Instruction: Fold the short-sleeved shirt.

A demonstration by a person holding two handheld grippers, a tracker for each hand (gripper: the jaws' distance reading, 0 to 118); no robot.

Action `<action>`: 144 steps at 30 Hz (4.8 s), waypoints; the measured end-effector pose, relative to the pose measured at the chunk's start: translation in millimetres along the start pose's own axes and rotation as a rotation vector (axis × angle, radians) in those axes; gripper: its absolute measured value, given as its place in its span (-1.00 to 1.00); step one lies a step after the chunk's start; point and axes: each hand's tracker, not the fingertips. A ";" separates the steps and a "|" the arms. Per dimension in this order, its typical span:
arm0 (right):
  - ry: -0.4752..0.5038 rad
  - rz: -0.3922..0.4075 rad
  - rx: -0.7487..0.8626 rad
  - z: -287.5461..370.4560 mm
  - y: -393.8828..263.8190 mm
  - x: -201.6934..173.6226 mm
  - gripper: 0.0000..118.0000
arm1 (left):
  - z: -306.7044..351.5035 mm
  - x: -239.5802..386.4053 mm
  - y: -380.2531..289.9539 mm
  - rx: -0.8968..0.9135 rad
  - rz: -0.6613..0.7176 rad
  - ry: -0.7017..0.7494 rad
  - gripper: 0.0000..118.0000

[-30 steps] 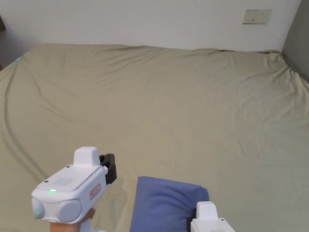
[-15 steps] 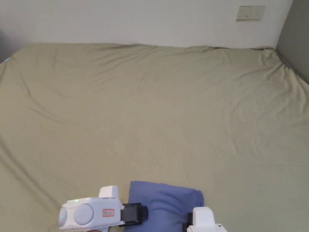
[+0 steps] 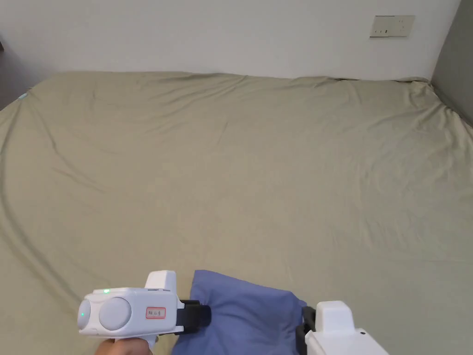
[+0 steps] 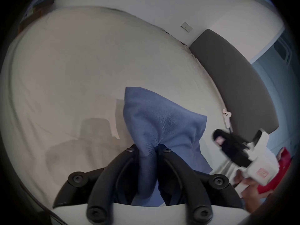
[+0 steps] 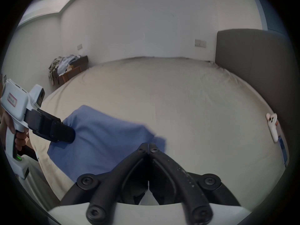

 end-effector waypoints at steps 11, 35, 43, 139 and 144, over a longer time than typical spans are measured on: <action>0.012 0.040 0.163 21.6 69.9 -24.9 -0.97 | 87.6 -167.9 64.6 0.013 -0.063 0.445 -0.69; -0.036 0.060 0.287 34.4 121.2 -40.5 -0.96 | 180.5 -235.9 92.6 0.259 0.110 0.632 0.84; -0.080 0.048 0.433 93.0 139.8 -14.1 -0.96 | 233.3 -78.4 89.3 0.717 -0.064 0.585 0.81; -0.292 0.116 0.627 181.3 139.7 43.1 -0.96 | 143.5 138.8 4.4 1.056 -0.355 0.354 -1.00; -0.292 0.119 0.624 180.2 140.4 42.4 -0.96 | 143.5 136.9 5.2 1.056 -0.345 0.352 -0.80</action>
